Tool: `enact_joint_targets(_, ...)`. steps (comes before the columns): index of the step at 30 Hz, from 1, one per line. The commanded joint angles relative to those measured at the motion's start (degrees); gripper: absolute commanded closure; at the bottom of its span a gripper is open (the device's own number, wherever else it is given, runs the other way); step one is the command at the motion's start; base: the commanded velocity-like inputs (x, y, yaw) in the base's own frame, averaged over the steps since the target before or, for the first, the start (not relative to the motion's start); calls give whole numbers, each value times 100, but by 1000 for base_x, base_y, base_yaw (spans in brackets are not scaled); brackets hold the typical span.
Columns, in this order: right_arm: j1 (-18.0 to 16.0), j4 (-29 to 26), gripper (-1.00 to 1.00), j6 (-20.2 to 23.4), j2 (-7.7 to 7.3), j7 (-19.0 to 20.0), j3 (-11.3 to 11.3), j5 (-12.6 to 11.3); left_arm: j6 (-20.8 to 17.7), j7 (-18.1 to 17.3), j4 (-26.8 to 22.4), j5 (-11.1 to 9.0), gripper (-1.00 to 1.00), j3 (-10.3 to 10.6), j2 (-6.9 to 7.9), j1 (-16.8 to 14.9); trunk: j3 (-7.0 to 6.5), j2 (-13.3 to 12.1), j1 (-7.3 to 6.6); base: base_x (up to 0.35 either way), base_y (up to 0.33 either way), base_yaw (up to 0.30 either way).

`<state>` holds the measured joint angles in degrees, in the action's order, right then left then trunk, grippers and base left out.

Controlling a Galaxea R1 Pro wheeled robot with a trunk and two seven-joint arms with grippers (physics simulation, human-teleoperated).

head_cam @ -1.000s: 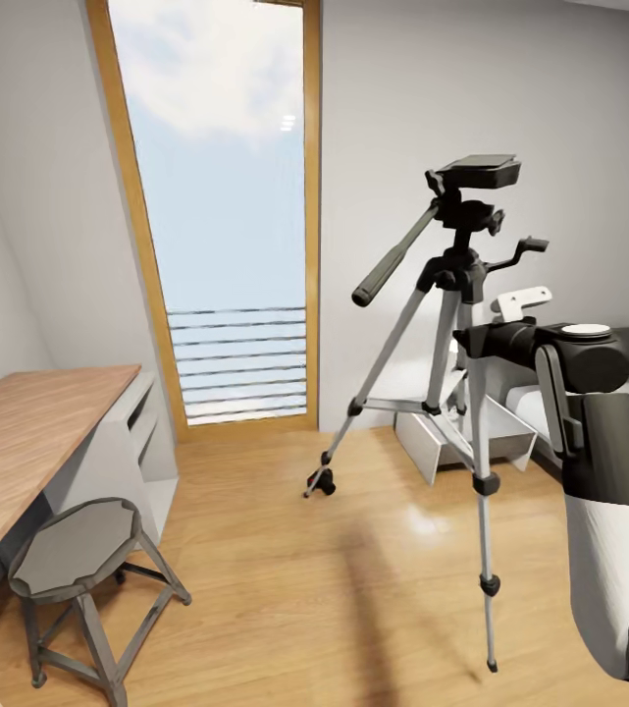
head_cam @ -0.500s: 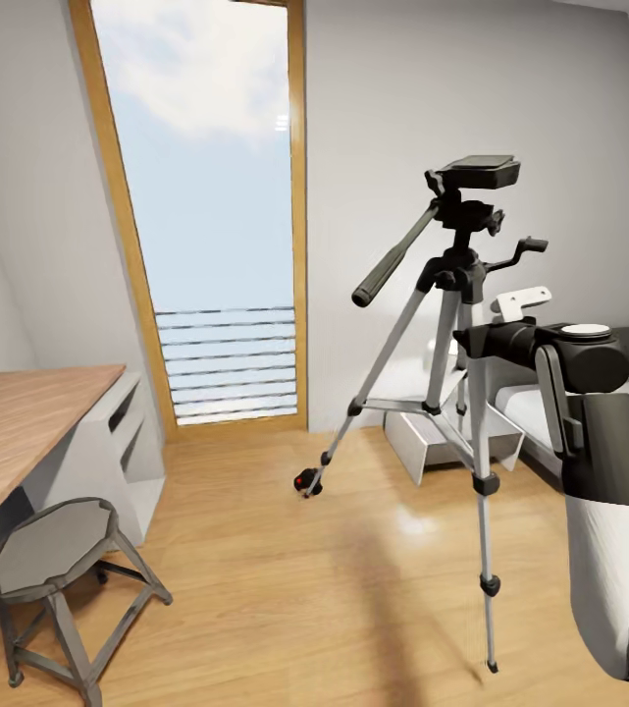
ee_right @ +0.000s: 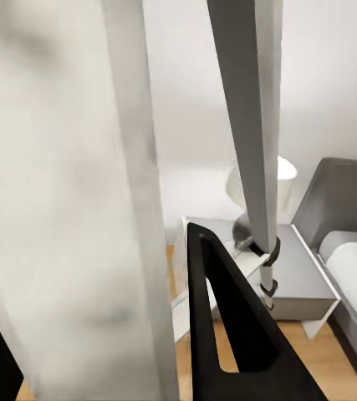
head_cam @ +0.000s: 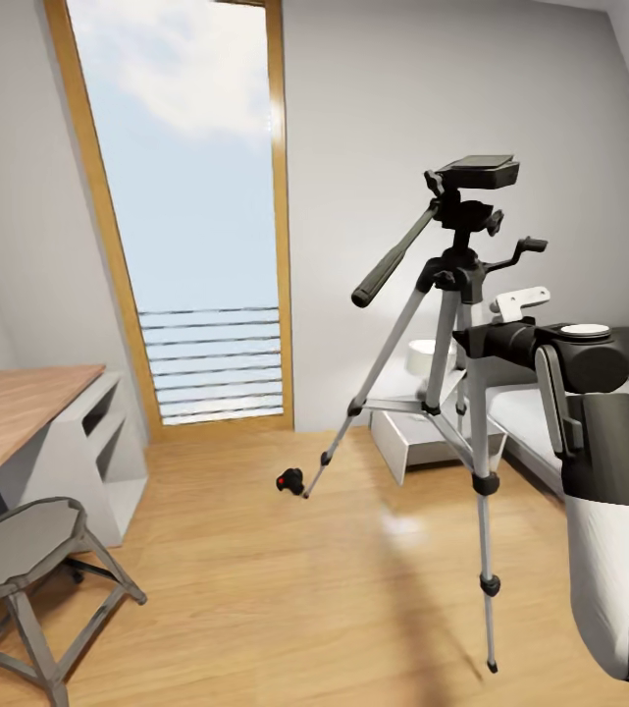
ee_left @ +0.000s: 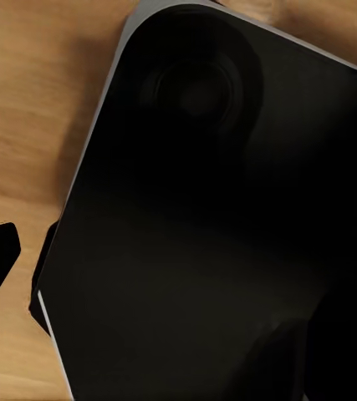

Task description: Attach the digital camera to the camera tripod in the bedroom.

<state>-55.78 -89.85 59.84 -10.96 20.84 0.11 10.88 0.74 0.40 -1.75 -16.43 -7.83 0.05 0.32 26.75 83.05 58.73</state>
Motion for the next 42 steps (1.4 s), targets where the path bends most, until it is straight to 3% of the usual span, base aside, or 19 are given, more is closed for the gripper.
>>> enact_joint_targets(1,-4,-6,100,16,-3,52,0,63,5,4,-10,-1,-100,-43,0,3,4,3,0,0,-295,0)
enact_joint_targets(20,-4,-6,100,16,-70,52,15,57,6,4,-13,-1,-100,-43,4,3,4,3,0,-36,-301,0)
enact_joint_targets(24,-131,-129,100,16,-135,69,125,110,36,4,-54,5,-100,-61,39,29,5,3,0,0,0,0)
enact_joint_targets(28,-258,-245,100,16,-145,72,87,-27,39,4,-54,7,-100,-61,41,29,5,3,0,0,0,0)
enact_joint_targets(42,-224,58,100,16,-176,109,37,11,39,2,-55,3,-100,-68,22,29,5,3,0,0,0,0)
